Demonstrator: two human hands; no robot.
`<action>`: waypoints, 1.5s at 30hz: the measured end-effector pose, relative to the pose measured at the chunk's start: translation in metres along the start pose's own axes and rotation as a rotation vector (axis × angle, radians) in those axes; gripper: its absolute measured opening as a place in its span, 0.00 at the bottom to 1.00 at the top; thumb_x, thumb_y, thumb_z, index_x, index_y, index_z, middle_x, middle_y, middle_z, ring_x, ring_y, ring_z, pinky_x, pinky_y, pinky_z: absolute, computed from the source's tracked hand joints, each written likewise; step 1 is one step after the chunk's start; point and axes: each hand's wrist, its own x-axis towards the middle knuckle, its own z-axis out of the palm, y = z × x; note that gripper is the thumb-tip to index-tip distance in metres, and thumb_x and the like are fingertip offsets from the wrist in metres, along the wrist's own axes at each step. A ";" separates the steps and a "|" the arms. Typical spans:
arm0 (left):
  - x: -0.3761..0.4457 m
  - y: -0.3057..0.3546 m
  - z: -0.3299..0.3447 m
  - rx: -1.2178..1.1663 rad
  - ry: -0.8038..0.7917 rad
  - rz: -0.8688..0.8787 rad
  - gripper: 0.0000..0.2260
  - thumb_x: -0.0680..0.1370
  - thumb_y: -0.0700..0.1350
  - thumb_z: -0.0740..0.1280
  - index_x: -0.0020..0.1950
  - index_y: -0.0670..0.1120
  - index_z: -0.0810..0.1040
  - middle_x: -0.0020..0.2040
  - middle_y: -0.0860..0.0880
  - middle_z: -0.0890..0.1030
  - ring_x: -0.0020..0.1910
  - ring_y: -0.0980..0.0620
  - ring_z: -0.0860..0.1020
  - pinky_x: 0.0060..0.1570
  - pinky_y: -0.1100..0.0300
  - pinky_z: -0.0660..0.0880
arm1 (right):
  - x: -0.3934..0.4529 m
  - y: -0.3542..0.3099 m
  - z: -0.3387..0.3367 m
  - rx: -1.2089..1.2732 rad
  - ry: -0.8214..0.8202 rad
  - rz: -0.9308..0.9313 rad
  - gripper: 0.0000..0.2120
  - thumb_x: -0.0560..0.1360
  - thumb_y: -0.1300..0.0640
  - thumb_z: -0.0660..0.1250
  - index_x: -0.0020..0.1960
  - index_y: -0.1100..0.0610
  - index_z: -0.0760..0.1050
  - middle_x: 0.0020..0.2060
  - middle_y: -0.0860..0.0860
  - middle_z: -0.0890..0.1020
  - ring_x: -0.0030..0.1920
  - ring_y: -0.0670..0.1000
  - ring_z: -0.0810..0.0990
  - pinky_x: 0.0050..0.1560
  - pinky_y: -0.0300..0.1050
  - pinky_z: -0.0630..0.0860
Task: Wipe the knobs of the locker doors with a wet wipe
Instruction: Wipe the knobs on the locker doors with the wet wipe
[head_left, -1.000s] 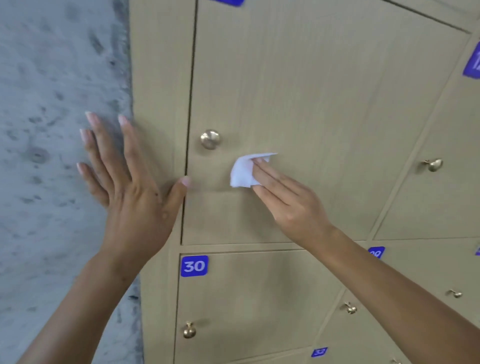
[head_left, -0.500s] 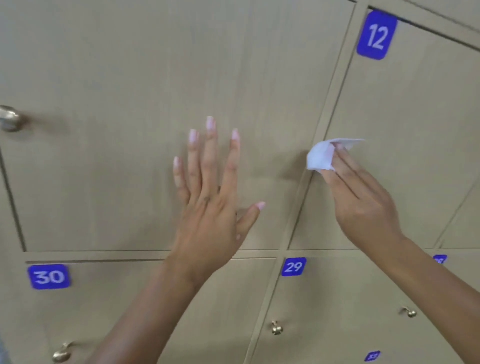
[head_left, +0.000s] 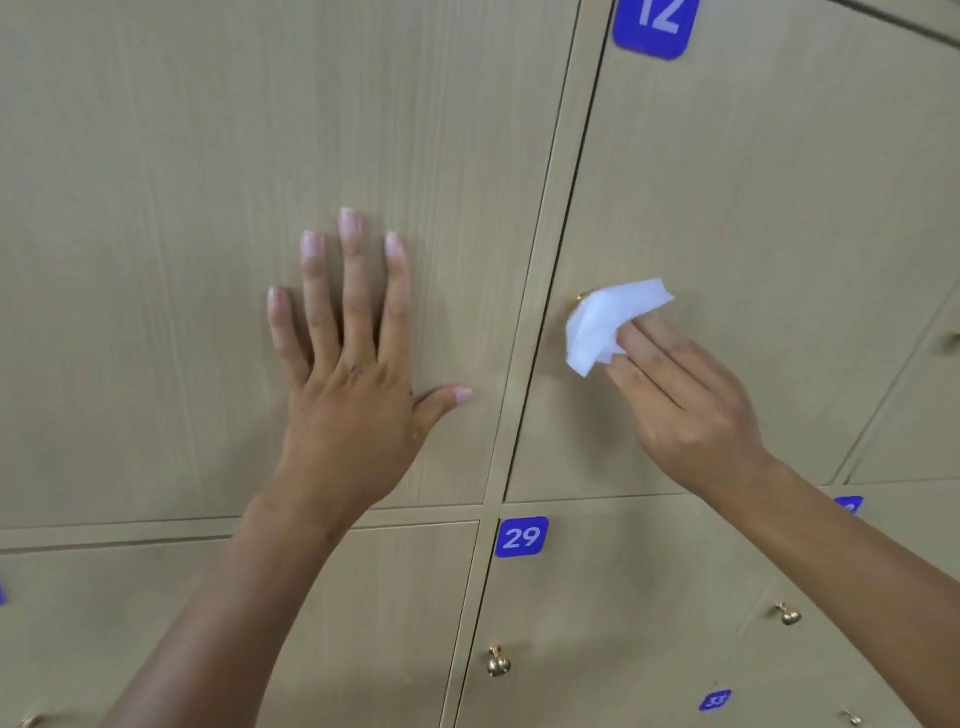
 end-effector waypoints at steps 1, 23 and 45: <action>0.000 0.000 0.000 0.002 0.004 0.001 0.50 0.75 0.72 0.59 0.83 0.42 0.41 0.83 0.37 0.42 0.82 0.33 0.41 0.77 0.34 0.42 | 0.007 -0.002 0.002 0.011 -0.003 0.007 0.07 0.75 0.74 0.67 0.49 0.68 0.83 0.52 0.63 0.85 0.54 0.63 0.84 0.53 0.51 0.81; -0.002 0.230 0.026 -0.321 0.024 0.370 0.41 0.79 0.67 0.57 0.84 0.46 0.48 0.85 0.44 0.44 0.83 0.40 0.40 0.79 0.38 0.44 | -0.164 0.137 -0.072 -0.134 0.005 0.451 0.16 0.71 0.79 0.63 0.55 0.67 0.78 0.51 0.68 0.84 0.56 0.59 0.78 0.61 0.42 0.71; 0.025 0.338 0.133 0.049 -0.011 0.152 0.53 0.70 0.69 0.67 0.84 0.48 0.44 0.83 0.42 0.38 0.81 0.37 0.36 0.76 0.38 0.33 | -0.291 0.286 -0.047 0.017 0.070 0.142 0.12 0.75 0.77 0.62 0.42 0.68 0.82 0.50 0.64 0.86 0.54 0.63 0.86 0.53 0.53 0.83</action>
